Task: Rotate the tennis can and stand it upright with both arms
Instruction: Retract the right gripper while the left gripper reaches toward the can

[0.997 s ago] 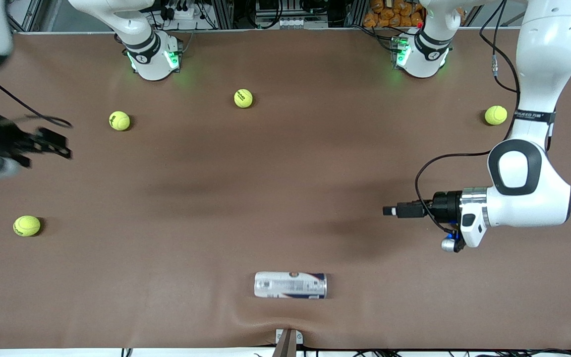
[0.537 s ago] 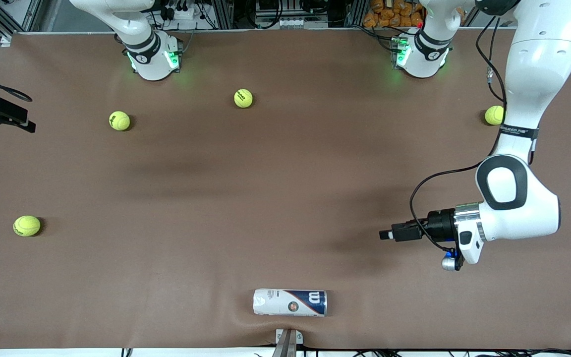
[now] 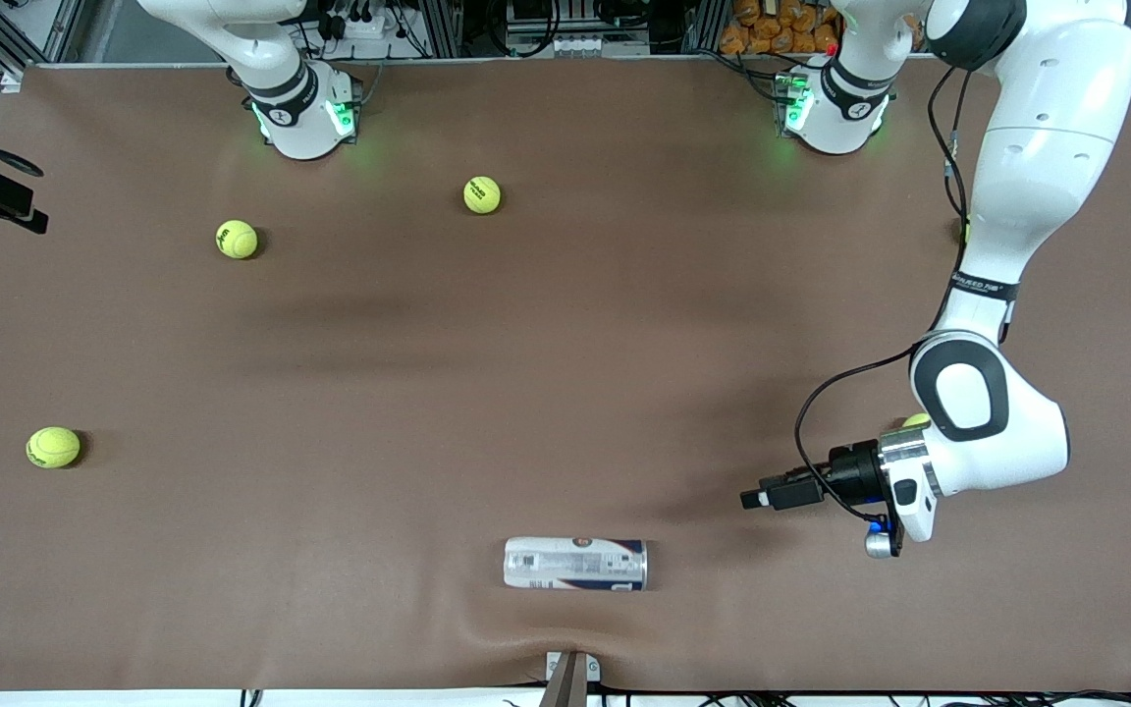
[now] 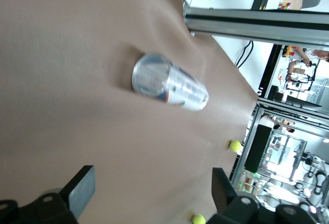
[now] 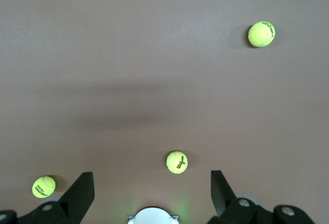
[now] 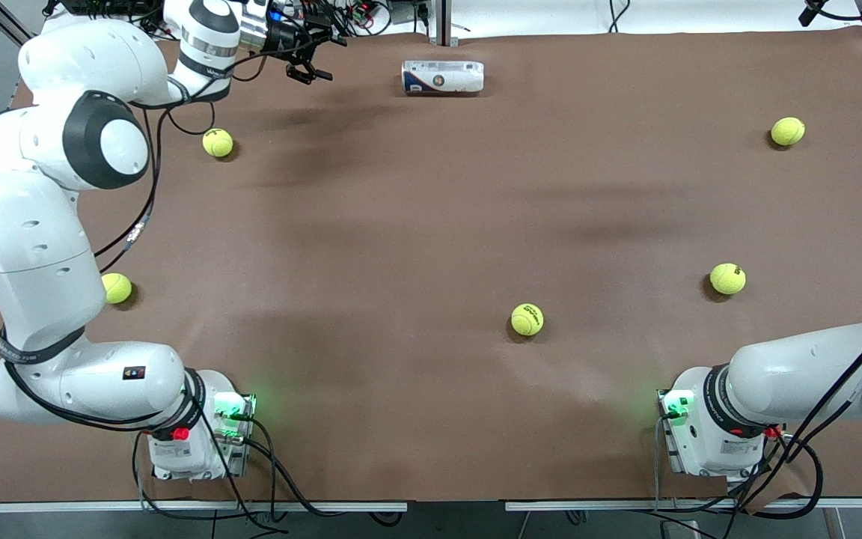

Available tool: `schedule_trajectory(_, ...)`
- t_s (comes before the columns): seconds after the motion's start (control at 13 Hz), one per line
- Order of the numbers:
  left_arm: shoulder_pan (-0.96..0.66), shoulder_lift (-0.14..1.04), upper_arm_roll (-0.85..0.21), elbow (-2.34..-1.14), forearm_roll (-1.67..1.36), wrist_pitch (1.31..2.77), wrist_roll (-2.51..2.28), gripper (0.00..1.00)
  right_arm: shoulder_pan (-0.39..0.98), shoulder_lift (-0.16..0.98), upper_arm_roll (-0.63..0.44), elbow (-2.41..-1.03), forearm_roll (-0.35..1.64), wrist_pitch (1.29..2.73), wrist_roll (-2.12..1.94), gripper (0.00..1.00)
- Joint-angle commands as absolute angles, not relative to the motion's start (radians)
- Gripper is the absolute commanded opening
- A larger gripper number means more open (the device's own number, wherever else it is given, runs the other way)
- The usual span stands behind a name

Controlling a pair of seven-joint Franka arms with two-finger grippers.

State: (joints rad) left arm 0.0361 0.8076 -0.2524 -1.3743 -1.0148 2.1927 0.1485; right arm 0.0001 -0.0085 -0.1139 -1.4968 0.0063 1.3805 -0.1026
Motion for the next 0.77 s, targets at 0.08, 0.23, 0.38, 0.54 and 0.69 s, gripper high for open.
schedule_trajectory(0.08, 0.003, 0.856, -0.252, -1.301, -1.092, 2.264, 0.206, 1.0, -0.003, -0.011, -0.095, -1.47, -0.018, 1.373, -0.086, 1.0)
schedule_trajectory(0.23, -0.014, 0.879, -0.255, -1.287, -1.094, 2.322, 0.228, 1.0, 0.002, -0.012, -0.097, -1.47, -0.049, 1.37, -0.077, 1.0)
schedule_trajectory(0.38, -0.029, 0.932, -0.258, -1.238, -1.139, 2.338, 0.277, 1.0, -0.003, -0.011, -0.1, -1.47, -0.052, 1.373, -0.077, 1.0)
schedule_trajectory(0.54, -0.063, 0.998, -0.262, -1.201, -1.298, 2.341, 0.403, 1.0, -0.003, -0.009, -0.1, -1.47, -0.054, 1.377, -0.077, 1.0)
schedule_trajectory(0.69, -0.092, 1.037, -0.256, -1.177, -1.386, 2.353, 0.48, 1.0, -0.003, -0.009, -0.1, -1.47, -0.054, 1.379, -0.077, 1.0)
